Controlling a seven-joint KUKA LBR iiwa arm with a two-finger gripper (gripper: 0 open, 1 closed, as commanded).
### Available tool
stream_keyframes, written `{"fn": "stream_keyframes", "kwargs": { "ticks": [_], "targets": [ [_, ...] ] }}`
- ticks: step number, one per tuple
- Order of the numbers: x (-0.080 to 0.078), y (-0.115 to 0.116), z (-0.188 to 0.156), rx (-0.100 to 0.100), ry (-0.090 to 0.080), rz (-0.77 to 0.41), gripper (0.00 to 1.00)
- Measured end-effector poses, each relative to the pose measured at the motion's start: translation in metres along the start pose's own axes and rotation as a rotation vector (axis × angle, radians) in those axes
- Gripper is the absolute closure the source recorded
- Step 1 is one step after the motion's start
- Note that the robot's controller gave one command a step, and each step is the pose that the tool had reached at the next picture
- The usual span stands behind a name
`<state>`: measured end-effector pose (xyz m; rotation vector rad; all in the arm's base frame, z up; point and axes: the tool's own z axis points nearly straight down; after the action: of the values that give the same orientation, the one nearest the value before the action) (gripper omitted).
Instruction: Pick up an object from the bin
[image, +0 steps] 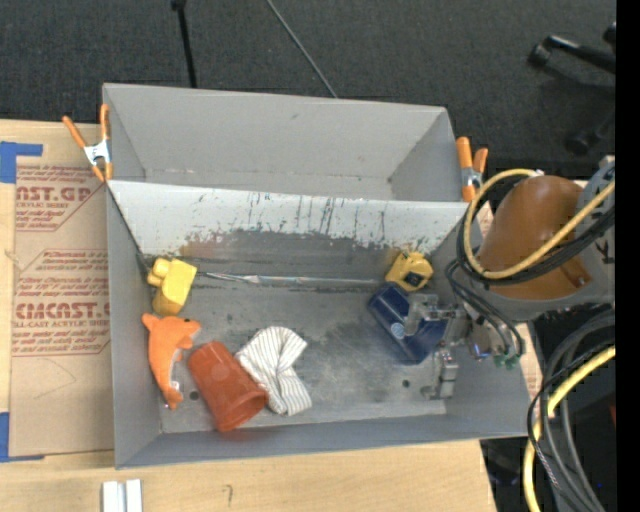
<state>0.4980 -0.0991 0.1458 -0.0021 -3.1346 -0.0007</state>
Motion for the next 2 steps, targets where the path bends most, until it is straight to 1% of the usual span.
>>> {"fn": "stream_keyframes", "kwargs": {
  "ticks": [1, 2],
  "targets": [
    [-0.002, 0.0, -0.004, 0.001, -0.007, -0.001, 0.0],
    [-0.017, -0.035, 0.008, 0.001, -0.01, -0.025, 0.0]
  ]
}}
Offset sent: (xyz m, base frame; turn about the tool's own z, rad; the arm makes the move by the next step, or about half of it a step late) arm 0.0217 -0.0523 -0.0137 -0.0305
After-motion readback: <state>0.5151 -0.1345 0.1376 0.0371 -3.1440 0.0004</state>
